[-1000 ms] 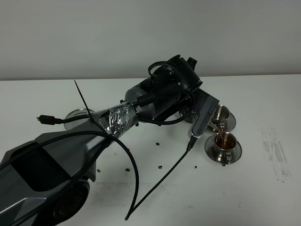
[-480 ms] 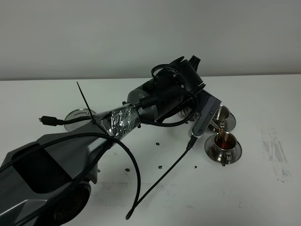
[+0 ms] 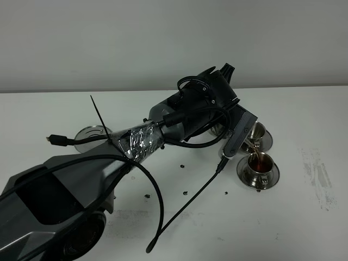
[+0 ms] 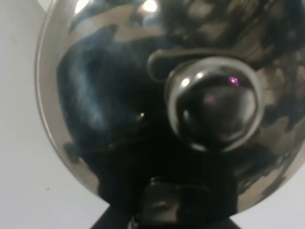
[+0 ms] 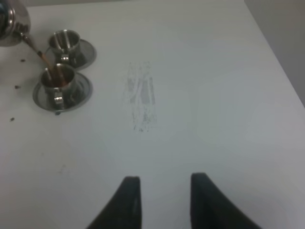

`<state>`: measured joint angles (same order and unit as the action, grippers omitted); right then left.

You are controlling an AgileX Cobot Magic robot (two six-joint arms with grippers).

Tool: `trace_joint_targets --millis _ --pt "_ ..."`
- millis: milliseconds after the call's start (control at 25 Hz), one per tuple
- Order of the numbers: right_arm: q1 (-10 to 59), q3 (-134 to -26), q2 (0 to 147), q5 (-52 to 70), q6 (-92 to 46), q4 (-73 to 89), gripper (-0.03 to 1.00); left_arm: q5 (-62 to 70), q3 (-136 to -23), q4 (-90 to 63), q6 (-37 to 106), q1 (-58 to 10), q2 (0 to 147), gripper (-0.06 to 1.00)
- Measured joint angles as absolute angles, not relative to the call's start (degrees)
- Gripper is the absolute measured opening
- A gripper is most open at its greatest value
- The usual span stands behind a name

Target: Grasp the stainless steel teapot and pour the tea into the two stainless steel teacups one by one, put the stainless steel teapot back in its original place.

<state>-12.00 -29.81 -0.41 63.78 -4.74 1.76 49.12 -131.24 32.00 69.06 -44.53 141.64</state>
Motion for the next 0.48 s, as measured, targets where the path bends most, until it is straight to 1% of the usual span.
trace_joint_targets --millis 480 --pt "-12.0 -29.8 -0.4 63.8 -4.7 1.8 0.24 48.8 -131.2 33.2 69.1 -44.5 141.6 0.20"
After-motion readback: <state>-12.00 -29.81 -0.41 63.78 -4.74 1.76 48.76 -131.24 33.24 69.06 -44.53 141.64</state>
